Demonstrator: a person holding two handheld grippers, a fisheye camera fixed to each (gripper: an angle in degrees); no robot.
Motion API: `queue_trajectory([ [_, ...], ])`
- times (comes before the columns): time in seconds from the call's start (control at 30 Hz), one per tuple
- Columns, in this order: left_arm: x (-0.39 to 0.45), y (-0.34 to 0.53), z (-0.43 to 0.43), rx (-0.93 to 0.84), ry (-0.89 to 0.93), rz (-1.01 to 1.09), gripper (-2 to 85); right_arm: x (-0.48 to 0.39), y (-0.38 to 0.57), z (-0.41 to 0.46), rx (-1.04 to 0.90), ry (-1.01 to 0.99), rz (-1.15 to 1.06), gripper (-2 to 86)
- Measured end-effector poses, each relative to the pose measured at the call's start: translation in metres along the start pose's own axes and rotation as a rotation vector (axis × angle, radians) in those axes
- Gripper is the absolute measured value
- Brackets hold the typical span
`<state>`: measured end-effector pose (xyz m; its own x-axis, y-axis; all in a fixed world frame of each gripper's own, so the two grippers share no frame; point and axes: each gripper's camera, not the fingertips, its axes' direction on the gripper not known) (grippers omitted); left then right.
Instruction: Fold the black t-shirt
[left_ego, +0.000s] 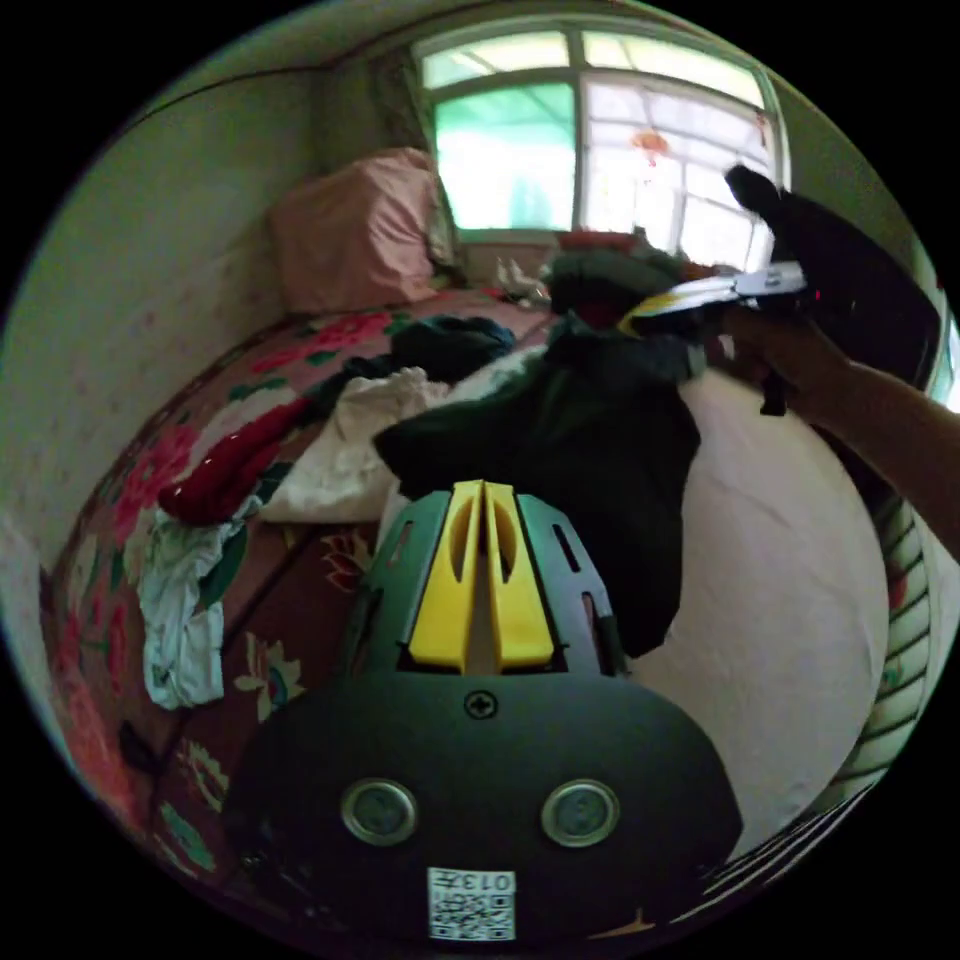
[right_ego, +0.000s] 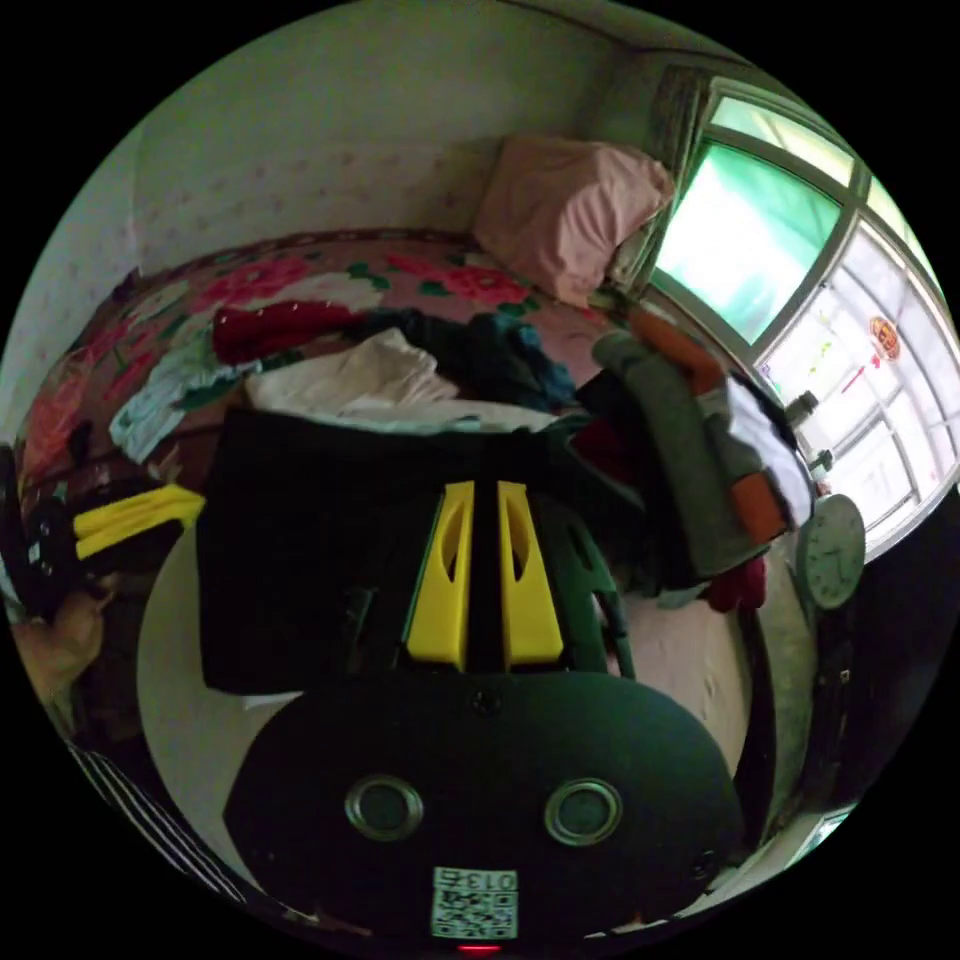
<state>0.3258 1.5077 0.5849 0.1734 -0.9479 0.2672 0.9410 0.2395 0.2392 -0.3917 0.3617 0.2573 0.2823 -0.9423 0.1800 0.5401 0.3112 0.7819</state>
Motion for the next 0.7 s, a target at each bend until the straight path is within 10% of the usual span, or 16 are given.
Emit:
queue_trajectory([
  [0.23,-0.066,-0.010,0.070,-0.135,-0.099,0.182,-0.3,-0.121,0.030,0.075,-0.079,0.164,-0.135,0.0],
  [0.57,-0.305,-0.017,0.109,-0.065,0.492,0.177,0.4,-0.159,-0.006,0.070,-0.233,0.286,-0.189,0.2],
  [0.7,-0.487,-0.011,0.100,0.121,0.059,-0.037,5.2,-0.169,-0.063,0.012,0.042,0.358,-0.042,1.6],
])
